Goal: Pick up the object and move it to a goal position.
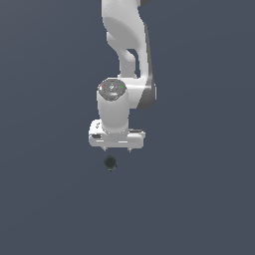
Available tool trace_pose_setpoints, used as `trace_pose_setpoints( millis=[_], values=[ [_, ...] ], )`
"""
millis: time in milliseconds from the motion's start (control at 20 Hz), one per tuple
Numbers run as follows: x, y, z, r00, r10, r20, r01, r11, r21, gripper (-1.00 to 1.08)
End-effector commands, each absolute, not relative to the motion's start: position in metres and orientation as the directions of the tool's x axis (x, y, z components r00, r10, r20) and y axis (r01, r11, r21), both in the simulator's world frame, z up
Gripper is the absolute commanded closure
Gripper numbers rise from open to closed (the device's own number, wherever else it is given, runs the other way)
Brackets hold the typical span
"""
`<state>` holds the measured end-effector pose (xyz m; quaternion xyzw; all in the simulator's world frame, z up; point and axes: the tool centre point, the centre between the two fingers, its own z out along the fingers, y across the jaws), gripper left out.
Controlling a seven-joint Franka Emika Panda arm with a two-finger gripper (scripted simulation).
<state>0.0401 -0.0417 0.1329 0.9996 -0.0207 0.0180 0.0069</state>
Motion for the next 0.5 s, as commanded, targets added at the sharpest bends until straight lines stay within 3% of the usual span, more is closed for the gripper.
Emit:
trace_pose_setpoints(
  millis=[0, 450],
  values=[
    [0.044, -0.053, 0.114, 0.998, -0.054, 0.026, -0.054, -0.998, 0.009, -0.92],
    [0.051, -0.078, 0.07, 0.997, -0.082, 0.003, -0.082, -0.997, 0.001, -0.92]
  ],
)
